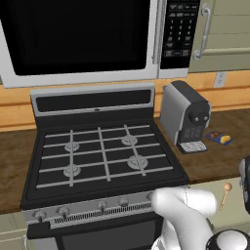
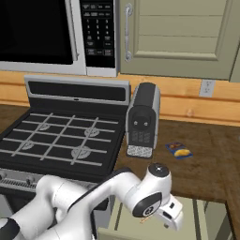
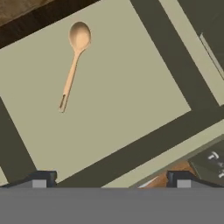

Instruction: Pick the wooden spoon from the drawer and place it on the counter.

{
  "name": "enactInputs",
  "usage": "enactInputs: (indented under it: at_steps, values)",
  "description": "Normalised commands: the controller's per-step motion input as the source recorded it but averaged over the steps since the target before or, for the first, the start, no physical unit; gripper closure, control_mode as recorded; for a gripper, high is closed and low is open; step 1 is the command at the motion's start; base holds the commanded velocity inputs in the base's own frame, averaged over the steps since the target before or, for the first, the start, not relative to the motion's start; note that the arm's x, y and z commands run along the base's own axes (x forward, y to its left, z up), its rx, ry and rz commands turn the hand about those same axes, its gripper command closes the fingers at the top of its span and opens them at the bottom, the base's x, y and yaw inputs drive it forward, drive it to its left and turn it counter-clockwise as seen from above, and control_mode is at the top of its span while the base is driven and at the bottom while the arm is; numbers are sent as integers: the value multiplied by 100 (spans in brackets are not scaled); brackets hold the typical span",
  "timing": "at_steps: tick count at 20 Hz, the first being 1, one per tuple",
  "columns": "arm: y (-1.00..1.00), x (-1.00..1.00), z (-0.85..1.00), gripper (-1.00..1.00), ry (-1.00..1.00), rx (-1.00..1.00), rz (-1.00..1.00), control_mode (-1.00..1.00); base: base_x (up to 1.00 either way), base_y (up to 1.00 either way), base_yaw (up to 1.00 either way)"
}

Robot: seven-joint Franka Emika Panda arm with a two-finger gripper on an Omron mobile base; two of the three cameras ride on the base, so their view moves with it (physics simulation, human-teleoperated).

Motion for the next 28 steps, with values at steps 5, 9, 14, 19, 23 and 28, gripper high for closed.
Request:
enactInputs:
  at_steps: [5,9,14,19,23,28]
  values:
    - [-25,-3,-44,-100,6,4,7,-100,0,0,0]
    - [-5,-13,-39,-100,0,0,15,-100,0,0,0]
    - [-3,-21,-10,-100,1,0,17,-100,0,0,0]
    - [-1,-6,-17,-100,2,0,14,-100,0,0,0]
    - [0,0,-14,-100,2,0,8,-100,0,0,0]
    - [0,0,-16,-100,7,0,6,-100,0,0,0]
